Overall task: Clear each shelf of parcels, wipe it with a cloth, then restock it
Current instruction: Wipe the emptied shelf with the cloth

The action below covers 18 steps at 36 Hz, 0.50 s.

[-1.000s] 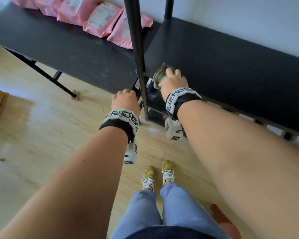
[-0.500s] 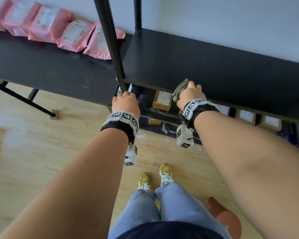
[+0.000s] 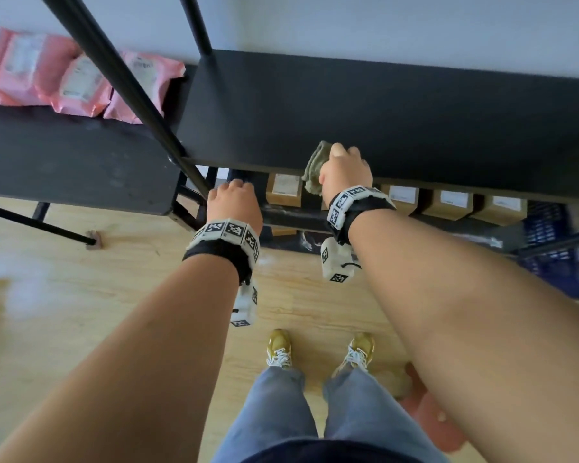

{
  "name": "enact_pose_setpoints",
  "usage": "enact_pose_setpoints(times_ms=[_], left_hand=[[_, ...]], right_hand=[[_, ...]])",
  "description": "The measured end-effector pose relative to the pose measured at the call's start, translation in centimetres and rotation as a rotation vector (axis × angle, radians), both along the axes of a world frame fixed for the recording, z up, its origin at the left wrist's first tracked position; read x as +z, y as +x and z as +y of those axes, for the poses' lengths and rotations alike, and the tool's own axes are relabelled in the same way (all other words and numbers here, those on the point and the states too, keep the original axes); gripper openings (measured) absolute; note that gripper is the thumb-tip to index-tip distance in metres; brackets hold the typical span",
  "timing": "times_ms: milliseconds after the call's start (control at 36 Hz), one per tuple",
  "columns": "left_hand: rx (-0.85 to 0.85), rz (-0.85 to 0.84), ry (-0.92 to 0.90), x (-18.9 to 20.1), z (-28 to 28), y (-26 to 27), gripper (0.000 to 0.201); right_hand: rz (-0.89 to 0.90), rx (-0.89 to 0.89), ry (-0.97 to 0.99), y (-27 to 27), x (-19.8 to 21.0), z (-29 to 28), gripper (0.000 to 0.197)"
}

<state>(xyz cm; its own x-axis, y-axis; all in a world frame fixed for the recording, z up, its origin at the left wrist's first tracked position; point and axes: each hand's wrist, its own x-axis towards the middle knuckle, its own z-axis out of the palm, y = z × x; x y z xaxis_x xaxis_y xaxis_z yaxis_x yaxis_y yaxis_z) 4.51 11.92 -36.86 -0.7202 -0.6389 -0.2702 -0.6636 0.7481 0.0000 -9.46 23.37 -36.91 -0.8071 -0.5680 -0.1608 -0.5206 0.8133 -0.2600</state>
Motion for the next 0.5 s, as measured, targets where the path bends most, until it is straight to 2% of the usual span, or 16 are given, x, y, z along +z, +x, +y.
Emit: enact_pose_setpoints(times_ms=[56, 111, 333, 500], left_hand=[[-0.005, 0.000, 0.010, 0.2, 1.6, -1.5, 0.048], [-0.014, 0.004, 0.025, 0.3, 3.3, -3.1, 0.050], [-0.095, 0.058, 0.037, 0.5, 11.0, -9.4, 0.047], [-0.189, 0.113, 0.039, 0.6, 16.1, -14.4, 0.045]], right_hand=[[-0.031, -0.063, -0.004, -1.6, -0.4, 2.2, 0.030], [-0.053, -0.122, -0.012, -3.2, -0.7, 4.4, 0.037], [-0.097, -0.279, -0.046, -8.5, -1.0, 12.6, 0.032], [-0.117, -0.368, -0.010, -12.3, -0.6, 19.1, 0.042]])
